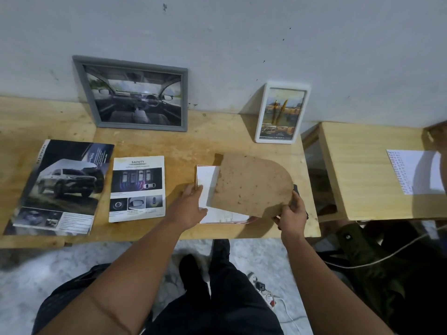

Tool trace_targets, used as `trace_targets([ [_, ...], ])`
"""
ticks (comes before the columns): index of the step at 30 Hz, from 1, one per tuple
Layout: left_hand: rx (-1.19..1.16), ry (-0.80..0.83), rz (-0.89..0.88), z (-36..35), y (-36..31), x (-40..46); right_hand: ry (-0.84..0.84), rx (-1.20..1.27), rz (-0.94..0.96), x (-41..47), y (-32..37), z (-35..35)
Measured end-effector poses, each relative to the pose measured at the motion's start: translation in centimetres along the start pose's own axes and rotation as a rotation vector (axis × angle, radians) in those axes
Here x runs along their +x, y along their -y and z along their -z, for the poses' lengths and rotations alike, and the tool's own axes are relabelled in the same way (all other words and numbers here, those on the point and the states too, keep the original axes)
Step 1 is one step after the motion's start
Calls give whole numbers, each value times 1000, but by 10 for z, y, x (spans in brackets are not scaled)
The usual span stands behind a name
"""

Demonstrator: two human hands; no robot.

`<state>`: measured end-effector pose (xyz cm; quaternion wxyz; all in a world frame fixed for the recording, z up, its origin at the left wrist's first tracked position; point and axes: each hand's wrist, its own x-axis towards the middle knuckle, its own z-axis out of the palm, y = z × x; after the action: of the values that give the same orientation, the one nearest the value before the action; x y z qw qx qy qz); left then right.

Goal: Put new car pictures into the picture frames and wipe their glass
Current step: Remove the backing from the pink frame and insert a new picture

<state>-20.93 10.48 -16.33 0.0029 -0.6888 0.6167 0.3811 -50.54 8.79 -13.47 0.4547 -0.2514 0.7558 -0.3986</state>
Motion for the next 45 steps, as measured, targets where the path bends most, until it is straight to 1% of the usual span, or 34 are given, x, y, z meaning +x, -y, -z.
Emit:
trace_targets([
  [4, 261, 41, -8, -4, -7, 5, -39, 15, -28, 5, -2, 9],
  [6, 319, 37, -12, -6, -8, 7, -43, 29, -32, 7, -2, 11],
  [8, 326, 34, -17, -6, -8, 9, -32, 46, -37, 7, -1, 12],
  [12, 303, 29, -32, -6, -5, 13, 30, 75, -41, 5, 4, 10],
  [16, 254, -7, -58, -8, -3, 11, 97, 13, -5, 8, 6, 5],
  [18, 142, -66, -63, -9, 3, 8, 127, -21, -6, 8, 7, 0],
  [21, -124, -165, -28, -9, 10, 7, 152, -39, -19, 8, 8, -8],
  [22, -184, -176, -8, -7, 10, 8, 160, -53, -18, 8, 8, -10],
  [24, -233, -154, 18, -3, 9, 9, 180, -100, -6, 10, 6, -15],
  [30, -243, -77, 23, -4, 13, 16, 189, -249, 24, 20, -14, -28],
  [36, -142, -31, 35, -6, 14, 19, 166, -336, 32, 21, -25, -27],
  [39, -100, -34, 42, -7, 12, 19, 145, -361, 54, 20, -27, -25],
  [42, -76, -54, 51, -9, 11, 19, 147, -365, 36, 22, -28, -26],
  [45, -41, -68, 43, -12, 10, 20, 144, -426, 29, 21, -27, -27],
])
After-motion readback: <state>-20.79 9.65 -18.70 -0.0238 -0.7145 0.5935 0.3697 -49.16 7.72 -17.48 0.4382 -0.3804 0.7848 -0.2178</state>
